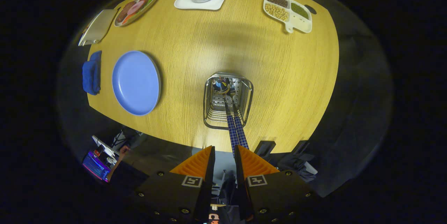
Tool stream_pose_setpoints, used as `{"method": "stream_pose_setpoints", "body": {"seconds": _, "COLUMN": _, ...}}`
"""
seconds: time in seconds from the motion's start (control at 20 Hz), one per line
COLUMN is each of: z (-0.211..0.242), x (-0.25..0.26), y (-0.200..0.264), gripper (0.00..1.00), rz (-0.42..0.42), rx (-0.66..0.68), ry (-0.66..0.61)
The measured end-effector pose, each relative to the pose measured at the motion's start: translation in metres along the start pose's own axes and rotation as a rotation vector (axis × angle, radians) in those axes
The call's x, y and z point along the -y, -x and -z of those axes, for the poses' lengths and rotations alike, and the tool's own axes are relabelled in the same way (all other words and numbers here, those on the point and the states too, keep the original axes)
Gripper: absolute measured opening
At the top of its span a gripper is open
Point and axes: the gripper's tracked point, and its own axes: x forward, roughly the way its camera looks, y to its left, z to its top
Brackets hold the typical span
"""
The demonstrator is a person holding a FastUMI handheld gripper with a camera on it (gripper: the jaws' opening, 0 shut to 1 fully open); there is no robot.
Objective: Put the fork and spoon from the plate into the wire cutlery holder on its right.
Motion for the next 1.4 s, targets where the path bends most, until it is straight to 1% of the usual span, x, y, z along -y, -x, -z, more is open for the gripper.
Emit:
{"method": "stream_pose_setpoints", "body": {"seconds": 0.1, "z": -0.003, "x": -0.007, "y": 0.015, "gripper": 0.32, "rz": -0.013, "rx": 0.156, "ry": -0.02}}
{"method": "stream_pose_setpoints", "body": {"seconds": 0.25, "z": 0.007, "x": -0.043, "y": 0.041, "gripper": 0.32, "rz": -0.087, "rx": 0.374, "ry": -0.053}}
{"method": "stream_pose_setpoints", "body": {"seconds": 0.3, "z": 0.012, "x": -0.051, "y": 0.048, "gripper": 0.32, "rz": -0.09, "rx": 0.447, "ry": -0.054}}
{"method": "stream_pose_setpoints", "body": {"seconds": 0.35, "z": 0.015, "x": -0.06, "y": 0.057, "gripper": 0.32, "rz": -0.091, "rx": 0.543, "ry": -0.064}}
{"method": "stream_pose_setpoints", "body": {"seconds": 0.45, "z": 0.012, "x": -0.083, "y": 0.092, "gripper": 0.32, "rz": -0.109, "rx": 0.814, "ry": -0.088}}
{"method": "stream_pose_setpoints", "body": {"seconds": 0.5, "z": 0.015, "x": -0.095, "y": 0.112, "gripper": 0.32, "rz": -0.1, "rx": 0.947, "ry": -0.096}}
{"method": "stream_pose_setpoints", "body": {"seconds": 0.55, "z": 0.019, "x": -0.101, "y": 0.127, "gripper": 0.32, "rz": -0.074, "rx": 1.055, "ry": -0.088}}
{"method": "stream_pose_setpoints", "body": {"seconds": 0.6, "z": 0.027, "x": -0.109, "y": 0.143, "gripper": 0.32, "rz": -0.04, "rx": 1.143, "ry": -0.086}}
{"method": "stream_pose_setpoints", "body": {"seconds": 0.65, "z": 0.041, "x": -0.122, "y": 0.155, "gripper": 0.32, "rz": -0.025, "rx": 1.213, "ry": -0.071}}
{"method": "stream_pose_setpoints", "body": {"seconds": 0.75, "z": 0.057, "x": -0.143, "y": 0.169, "gripper": 0.32, "rz": -0.009, "rx": 1.313, "ry": -0.065}}
{"method": "stream_pose_setpoints", "body": {"seconds": 0.85, "z": 0.071, "x": -0.151, "y": 0.189, "gripper": 0.32, "rz": 0.072, "rx": 1.435, "ry": -0.051}}
{"method": "stream_pose_setpoints", "body": {"seconds": 0.95, "z": 0.082, "x": -0.168, "y": 0.205, "gripper": 0.32, "rz": 0.126, "rx": 1.548, "ry": -0.035}}
{"method": "stream_pose_setpoints", "body": {"seconds": 1.05, "z": 0.086, "x": -0.189, "y": 0.208, "gripper": 0.32, "rz": 0.12, "rx": 1.606, "ry": -0.034}}
{"method": "stream_pose_setpoints", "body": {"seconds": 1.15, "z": 0.086, "x": -0.204, "y": 0.2, "gripper": 0.4, "rz": 0.119, "rx": 1.602, "ry": -0.01}}
{"method": "stream_pose_setpoints", "body": {"seconds": 1.2, "z": 0.088, "x": -0.211, "y": 0.197, "gripper": 0.59, "rz": 0.127, "rx": 1.605, "ry": 0.0}}
{"method": "stream_pose_setpoints", "body": {"seconds": 1.25, "z": 0.069, "x": -0.217, "y": 0.192, "gripper": 0.78, "rz": 0.134, "rx": 1.624, "ry": 0.019}}
{"method": "stream_pose_setpoints", "body": {"seconds": 1.3, "z": 0.071, "x": -0.223, "y": 0.194, "gripper": 0.98, "rz": 0.151, "rx": 1.644, "ry": 0.039}}
{"method": "stream_pose_setpoints", "body": {"seconds": 1.4, "z": 0.075, "x": -0.234, "y": 0.199, "gripper": 0.97, "rz": 0.178, "rx": 1.692, "ry": 0.082}}
